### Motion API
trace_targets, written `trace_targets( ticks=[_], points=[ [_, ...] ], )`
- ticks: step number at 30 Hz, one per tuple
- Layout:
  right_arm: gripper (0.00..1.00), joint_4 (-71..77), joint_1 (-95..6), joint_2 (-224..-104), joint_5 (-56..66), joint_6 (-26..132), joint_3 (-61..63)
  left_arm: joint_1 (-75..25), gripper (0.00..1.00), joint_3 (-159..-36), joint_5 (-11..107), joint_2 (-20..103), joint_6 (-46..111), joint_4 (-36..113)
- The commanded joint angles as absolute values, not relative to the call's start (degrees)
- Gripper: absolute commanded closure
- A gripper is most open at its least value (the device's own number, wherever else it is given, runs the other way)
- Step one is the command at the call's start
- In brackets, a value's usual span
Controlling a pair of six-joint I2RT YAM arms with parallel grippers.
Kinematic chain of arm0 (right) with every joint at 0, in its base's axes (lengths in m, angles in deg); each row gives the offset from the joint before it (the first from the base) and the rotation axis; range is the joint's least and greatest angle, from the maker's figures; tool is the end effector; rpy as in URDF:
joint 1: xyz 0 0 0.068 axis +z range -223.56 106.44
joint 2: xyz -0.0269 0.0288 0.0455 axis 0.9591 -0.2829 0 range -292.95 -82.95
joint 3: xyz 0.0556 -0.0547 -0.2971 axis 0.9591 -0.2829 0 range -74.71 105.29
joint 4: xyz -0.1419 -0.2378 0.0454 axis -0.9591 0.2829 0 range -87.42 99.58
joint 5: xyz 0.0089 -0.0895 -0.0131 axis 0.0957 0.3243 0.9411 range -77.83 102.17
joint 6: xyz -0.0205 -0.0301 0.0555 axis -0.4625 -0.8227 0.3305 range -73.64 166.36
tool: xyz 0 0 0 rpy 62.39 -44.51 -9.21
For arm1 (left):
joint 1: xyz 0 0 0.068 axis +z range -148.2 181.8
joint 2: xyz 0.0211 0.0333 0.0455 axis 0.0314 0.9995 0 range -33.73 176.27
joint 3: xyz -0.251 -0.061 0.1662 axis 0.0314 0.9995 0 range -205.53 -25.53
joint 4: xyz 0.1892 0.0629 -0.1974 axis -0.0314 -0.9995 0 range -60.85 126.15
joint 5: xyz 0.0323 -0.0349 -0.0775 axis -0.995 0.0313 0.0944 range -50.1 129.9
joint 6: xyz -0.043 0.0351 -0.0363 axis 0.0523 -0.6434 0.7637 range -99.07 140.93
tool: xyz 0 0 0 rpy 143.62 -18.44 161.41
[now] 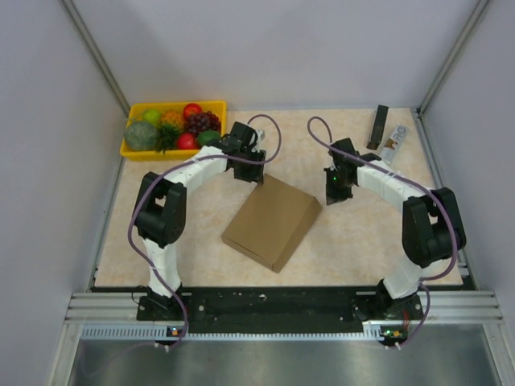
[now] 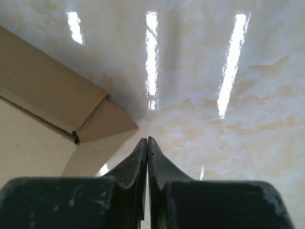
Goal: Fold the paper box
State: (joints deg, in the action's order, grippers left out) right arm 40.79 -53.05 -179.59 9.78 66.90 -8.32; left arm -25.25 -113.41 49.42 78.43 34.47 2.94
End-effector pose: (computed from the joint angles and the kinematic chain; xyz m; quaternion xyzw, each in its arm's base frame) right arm 0.3368 0.1286 0.2113 -0.0037 0.9822 0.0847 0.1678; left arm 0.4121 -0.2201 0.2302 0.1356 0.9474 -0.1715 0.2339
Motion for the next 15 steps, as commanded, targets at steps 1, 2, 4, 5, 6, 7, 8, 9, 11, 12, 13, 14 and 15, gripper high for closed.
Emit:
trace_targets(
  ticks=[1,2,4,5,6,7,8,9,11,12,13,14,15],
  points=[
    [1.00,42.7,-52.6,-174.0,8.1,67.7,-9.5,-25.4,0.50,-112.8,50.9,79.2,34.8,5.2],
    [1.00,41.8,-52.3,-173.9,6.6,68.3,-9.8,-25.4,0.50,-113.0,51.3,79.4,35.0,5.3],
    [1.00,40.7,-51.2,-174.7,5.0,69.9,-10.2,-25.4,0.51,-113.1,52.5,79.6,35.5,5.4],
    [1.00,40.5,-50.9,-175.3,4.4,70.5,-10.3,-25.4,0.51,-113.1,52.8,79.6,35.6,5.4],
    [1.00,39.3,-50.8,-175.8,3.5,71.0,-10.7,-25.4,0.52,-113.1,52.9,79.6,35.6,5.4],
    [1.00,38.5,-50.6,-176.1,3.5,72.0,-11.0,-25.4,0.53,-112.9,52.9,79.6,35.6,5.4],
    [1.00,37.7,-50.4,-176.2,3.6,72.5,-11.3,-25.4,0.53,-112.9,52.9,79.5,35.6,5.3],
    [1.00,36.5,-50.4,-176.4,3.7,72.9,-11.7,-25.4,0.54,-112.8,53.0,79.3,35.6,5.3],
    [1.00,35.1,-50.4,-176.6,4.1,73.7,-12.1,-25.5,0.56,-112.6,53.6,79.3,35.7,5.3],
    [1.00,34.5,-50.4,-176.9,3.5,74.0,-12.5,-25.7,0.57,-112.6,53.9,79.3,35.6,5.3],
    [1.00,33.1,-50.4,-177.1,3.4,74.7,-12.7,-25.8,0.57,-112.6,54.3,79.5,35.6,5.3],
    [1.00,32.3,-50.4,-177.4,3.5,75.0,-12.8,-25.9,0.58,-112.7,54.5,79.6,35.7,5.3],
    [1.00,31.2,-50.4,-177.8,3.0,75.2,-13.2,-26.1,0.58,-112.7,54.8,79.6,35.7,5.3]
  ],
)
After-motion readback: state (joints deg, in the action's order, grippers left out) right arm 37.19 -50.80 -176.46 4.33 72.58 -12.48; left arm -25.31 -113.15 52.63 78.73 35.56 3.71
